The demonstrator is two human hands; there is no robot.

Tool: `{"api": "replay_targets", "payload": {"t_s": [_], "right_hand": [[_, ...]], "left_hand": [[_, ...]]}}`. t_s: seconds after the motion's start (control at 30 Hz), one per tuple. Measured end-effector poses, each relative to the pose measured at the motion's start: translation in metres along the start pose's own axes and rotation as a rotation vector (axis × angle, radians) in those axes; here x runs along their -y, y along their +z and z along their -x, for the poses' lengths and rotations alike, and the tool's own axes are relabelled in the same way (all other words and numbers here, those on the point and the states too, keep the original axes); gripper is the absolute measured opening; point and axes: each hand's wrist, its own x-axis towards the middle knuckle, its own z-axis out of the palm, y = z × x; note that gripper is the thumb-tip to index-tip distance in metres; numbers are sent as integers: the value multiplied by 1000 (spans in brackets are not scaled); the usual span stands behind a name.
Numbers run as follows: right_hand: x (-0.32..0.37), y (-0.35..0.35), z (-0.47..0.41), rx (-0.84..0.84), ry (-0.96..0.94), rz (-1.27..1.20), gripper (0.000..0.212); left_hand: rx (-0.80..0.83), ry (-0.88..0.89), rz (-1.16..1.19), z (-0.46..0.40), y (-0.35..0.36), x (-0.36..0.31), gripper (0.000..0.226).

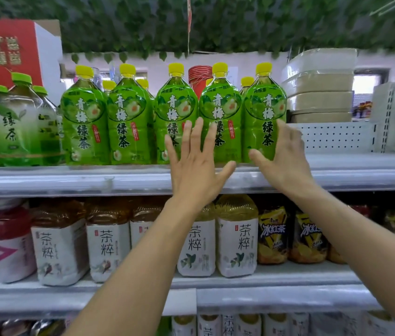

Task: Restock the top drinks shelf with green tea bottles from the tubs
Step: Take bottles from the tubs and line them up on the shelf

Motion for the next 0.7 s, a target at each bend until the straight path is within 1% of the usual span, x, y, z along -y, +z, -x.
{"api": "replay_targets", "payload": {"t_s": [0.07,0.17,0.2,0.27,0.33,0.4,0.53,0.7], "right_hand": [[9,2,29,-22,-109,54,75],[26,7,75,-51,-214,39,61],[35,9,91,-56,-241,33,57],[53,15,122,-48,-302,48,55],[73,24,153,4,-329,69,57],[95,40,186,65,-333,67,58],[154,82,254,236,-314,65,60],[247,141,340,440,-318,-24,61]], "left_hand": [[-22,1,40,29,-9,5,81],[-158,-26,150,77,-29,21,70],[-172,-48,186,94,-36,28,66],[-153,-87,213,130,-52,47,61],[-116,-122,211,166,-69,70,60],[-29,-177,178,203,-92,97,65],[238,-270,67,270,-144,165,83],[492,-386,-51,358,-217,264,84]]}}
